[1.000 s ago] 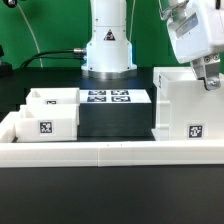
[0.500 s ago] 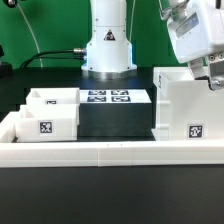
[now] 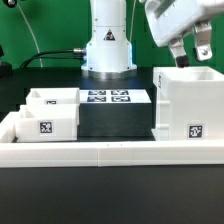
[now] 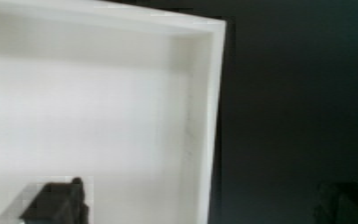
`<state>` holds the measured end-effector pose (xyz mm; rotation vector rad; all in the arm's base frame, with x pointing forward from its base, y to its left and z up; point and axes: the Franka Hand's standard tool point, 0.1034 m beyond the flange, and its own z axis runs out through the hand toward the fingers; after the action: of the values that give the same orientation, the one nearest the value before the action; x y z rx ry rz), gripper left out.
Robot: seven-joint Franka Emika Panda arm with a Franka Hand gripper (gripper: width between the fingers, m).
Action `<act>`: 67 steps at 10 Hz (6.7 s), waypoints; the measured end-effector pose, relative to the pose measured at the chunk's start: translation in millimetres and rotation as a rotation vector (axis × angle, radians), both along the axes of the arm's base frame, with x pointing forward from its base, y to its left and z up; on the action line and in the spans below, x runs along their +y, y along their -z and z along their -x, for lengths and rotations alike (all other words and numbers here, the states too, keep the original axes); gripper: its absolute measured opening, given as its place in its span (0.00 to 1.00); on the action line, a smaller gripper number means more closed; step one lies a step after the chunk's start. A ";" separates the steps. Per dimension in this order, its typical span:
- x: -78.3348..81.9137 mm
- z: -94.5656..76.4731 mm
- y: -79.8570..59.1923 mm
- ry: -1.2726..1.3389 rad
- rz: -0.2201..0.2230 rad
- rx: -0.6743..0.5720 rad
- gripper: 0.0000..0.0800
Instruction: Assemble drawer
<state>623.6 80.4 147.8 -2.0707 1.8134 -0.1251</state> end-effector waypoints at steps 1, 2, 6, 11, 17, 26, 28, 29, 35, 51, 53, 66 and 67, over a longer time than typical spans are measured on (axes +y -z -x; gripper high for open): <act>1.1 0.7 3.5 -0.015 0.006 0.001 0.81; 1.7 1.1 4.3 -0.016 0.006 0.003 0.81; -26.1 20.6 10.2 -0.719 0.219 -0.036 0.81; -61.0 27.6 8.2 -1.131 0.303 -0.113 0.81; -135.5 60.1 33.3 -1.317 0.436 -0.027 0.81; -156.6 85.2 69.6 -1.443 0.403 0.017 0.81; -162.6 89.4 77.0 -1.443 0.406 0.023 0.81; -168.0 92.9 83.9 -1.436 0.425 0.025 0.81; -173.8 103.7 95.1 -1.431 0.399 0.042 0.81; -183.9 118.7 140.8 -1.472 0.385 0.082 0.53; -178.4 118.1 141.0 -1.480 0.380 0.078 0.14; -162.3 123.8 115.9 -1.516 0.350 0.058 0.05; -162.5 124.1 117.8 -1.517 0.348 0.061 0.05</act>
Offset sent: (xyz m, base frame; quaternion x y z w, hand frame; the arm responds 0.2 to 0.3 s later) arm -0.0083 -0.0184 -0.0184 -0.1292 0.0063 -0.4132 0.9014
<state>499.5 -82.1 30.0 -3.0705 -0.1434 0.0562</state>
